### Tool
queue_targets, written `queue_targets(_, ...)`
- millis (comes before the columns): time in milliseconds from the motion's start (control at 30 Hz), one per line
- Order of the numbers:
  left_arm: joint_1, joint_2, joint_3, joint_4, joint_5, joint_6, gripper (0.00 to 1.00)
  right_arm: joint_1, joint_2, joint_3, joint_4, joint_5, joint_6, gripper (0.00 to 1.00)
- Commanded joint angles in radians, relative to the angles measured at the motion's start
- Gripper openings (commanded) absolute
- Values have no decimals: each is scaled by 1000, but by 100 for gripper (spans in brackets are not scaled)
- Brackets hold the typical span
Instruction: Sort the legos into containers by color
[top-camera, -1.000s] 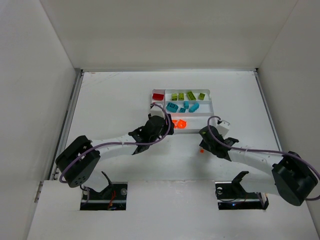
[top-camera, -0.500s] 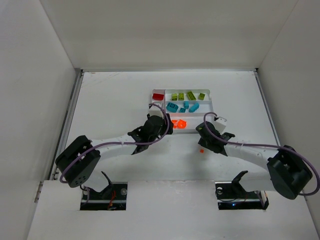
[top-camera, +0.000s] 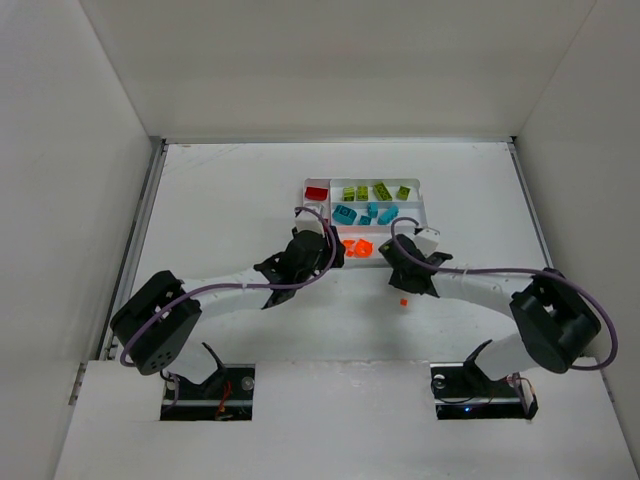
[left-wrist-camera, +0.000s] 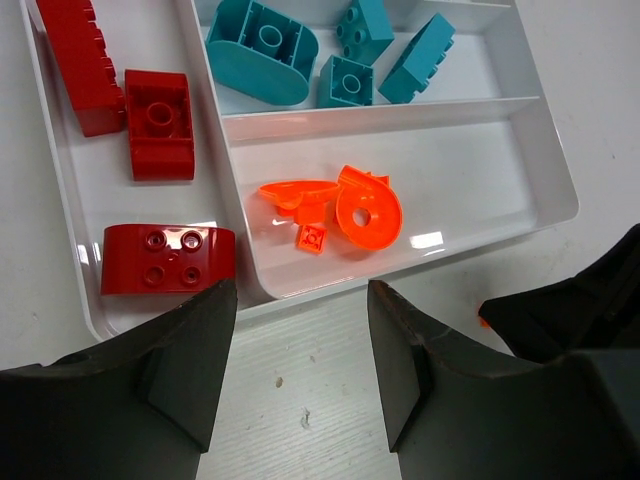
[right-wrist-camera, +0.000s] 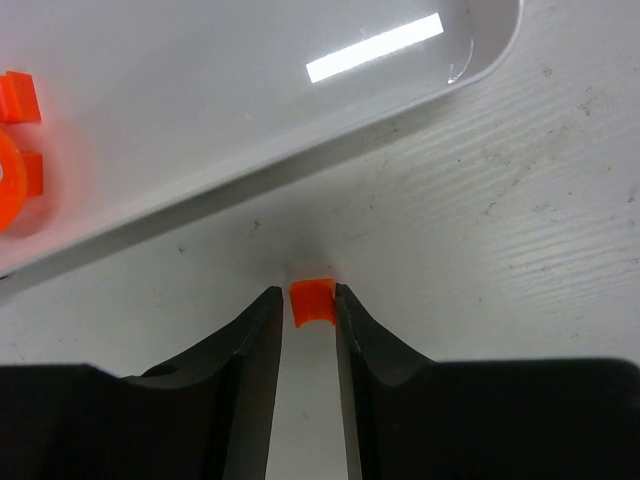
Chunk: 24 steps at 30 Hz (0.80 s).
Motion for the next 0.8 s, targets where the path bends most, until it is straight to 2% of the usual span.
queue_targets(0,16,-16,-11,51,9,-13,52,22,30,49,3,-4,-12,32)
queue_targets(100,17,-18,-13,51,9,-13,52,33,47,53,15,-4,-12,33)
queue_targets(233,19,-12,-11,51,10,-13,52,60,35,44,28,15,-3,22)
queue_targets(433,8,1,-5,51,10,-7,51,77,-109,63,43,76,-73,19)
queue_targets(567,-36,22,21,46,10,7,51,-22,-155,76,156,62,-189,20)
queue_targets(767,-170,56,88,33,5,56,51,-154,-65,105,327,-45,-275,24)
